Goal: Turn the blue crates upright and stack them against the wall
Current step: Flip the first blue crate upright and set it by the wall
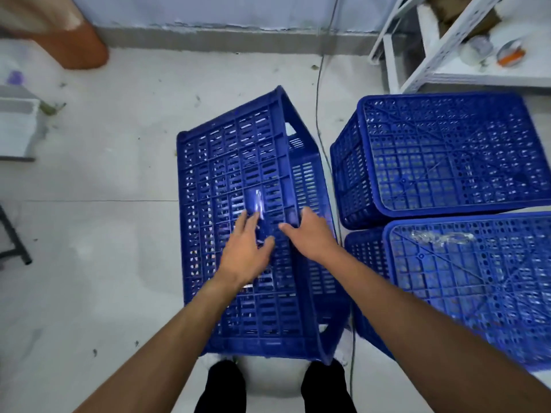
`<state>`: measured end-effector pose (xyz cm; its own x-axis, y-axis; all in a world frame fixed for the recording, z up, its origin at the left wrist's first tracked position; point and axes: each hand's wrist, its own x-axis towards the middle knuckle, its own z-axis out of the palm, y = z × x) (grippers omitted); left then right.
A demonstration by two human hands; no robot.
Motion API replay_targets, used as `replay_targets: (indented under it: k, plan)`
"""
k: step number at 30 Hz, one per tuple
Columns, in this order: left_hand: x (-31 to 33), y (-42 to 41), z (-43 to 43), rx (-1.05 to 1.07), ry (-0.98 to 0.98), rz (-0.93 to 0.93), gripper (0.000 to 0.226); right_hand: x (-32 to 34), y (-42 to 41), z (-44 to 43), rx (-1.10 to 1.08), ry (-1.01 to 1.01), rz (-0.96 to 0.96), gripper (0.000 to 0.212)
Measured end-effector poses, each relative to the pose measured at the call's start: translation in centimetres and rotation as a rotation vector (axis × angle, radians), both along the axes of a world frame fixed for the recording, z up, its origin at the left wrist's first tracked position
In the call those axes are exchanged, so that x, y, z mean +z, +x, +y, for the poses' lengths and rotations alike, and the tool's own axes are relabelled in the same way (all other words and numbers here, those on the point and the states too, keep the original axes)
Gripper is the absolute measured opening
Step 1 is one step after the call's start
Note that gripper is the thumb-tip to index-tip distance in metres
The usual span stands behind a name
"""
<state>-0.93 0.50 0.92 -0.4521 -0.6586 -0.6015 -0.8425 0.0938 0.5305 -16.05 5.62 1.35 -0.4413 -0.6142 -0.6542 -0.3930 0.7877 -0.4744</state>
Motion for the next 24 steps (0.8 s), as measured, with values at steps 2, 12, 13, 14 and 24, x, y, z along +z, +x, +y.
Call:
replay_targets:
  k: [2, 12, 13, 14, 24]
  plan:
    - [0.2, 0.9, 0.6, -0.021, -0.019, 0.0, 0.08, -0.1, 1.9, -0.8, 0.016, -0.011, 0.004, 0.048]
    - [0.2, 5.6, 0.6, 0.093, -0.111, -0.144, 0.088, 0.4, 7.7, -3.3, 0.07, -0.101, -0.383, 0.041]
    - [-0.1, 6.3, -0.1, 0.136, -0.117, -0.169, 0.082, 0.3, 8.1, -3.4, 0.102, -0.094, -0.363, 0.042]
    - [-0.2, 7.1, -0.8, 0.19, -0.124, -0.19, 0.074, 0.1, 8.4, -3.4, 0.146, -0.069, -0.321, 0.044]
    - [-6.0, 15.6, -6.8, 0.353, -0.228, -0.353, 0.038, -9.5, 3.3, 0.4, 0.147, 0.172, 0.101, 0.047]
